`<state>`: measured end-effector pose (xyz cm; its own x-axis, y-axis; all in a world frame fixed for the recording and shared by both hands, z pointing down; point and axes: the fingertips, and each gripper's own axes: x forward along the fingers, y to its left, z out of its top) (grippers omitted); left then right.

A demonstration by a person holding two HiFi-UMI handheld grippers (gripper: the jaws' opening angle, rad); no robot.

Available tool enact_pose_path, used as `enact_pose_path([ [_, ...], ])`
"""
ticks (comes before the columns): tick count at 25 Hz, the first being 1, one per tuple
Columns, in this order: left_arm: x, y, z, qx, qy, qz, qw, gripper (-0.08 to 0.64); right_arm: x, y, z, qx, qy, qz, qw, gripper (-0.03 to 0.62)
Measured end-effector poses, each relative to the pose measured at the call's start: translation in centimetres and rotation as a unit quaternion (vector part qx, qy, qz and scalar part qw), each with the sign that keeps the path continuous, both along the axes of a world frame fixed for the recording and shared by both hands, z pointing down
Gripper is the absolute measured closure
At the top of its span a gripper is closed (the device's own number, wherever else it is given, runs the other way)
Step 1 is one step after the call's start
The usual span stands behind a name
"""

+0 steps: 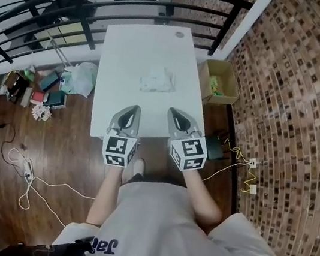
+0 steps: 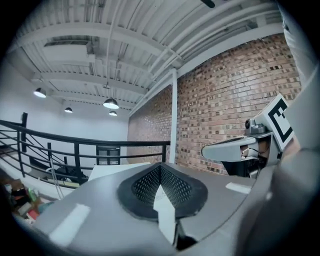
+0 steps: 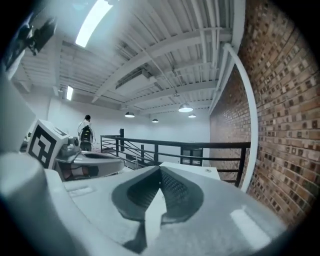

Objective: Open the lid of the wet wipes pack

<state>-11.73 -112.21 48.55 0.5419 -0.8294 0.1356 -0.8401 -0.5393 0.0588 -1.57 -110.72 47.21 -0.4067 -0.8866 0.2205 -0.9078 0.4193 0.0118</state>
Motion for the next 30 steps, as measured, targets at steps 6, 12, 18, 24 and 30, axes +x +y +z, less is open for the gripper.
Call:
enact_pose_path([
  [6,2.8,9.3,-3.5,0.046,-0.017,-0.025,0.9985,0.545,2.9,9.7,-2.6,0.031,-0.061,-0.014,0.998,0.600],
  [12,6.0,21.5,-3.7,0.040,-0.031,-0.060,0.9969,0.545,7.8,21.1,1.2,-0.022,-0.064,0.006,0.998,0.600],
  [18,9.8,25.4,-7.1,0.039,-0.025,-0.054,0.9975,0.543,8.0,26.8,-3.9,0.003,-0.032,-0.042,0.999,0.600],
  [24,9.0,25.5,-14.1,0.115,0.006,-0.040,0.9925,0.543,7.7,26.3,-11.0,0.084,-0.035,-0.025,0.996,0.600],
  [30,5.2,27.0,-13.3,0.098,0.021,-0.067,0.9927,0.543,5.2,27.0,-11.2,0.079,-0.036,-0.025,0.996,0.600],
])
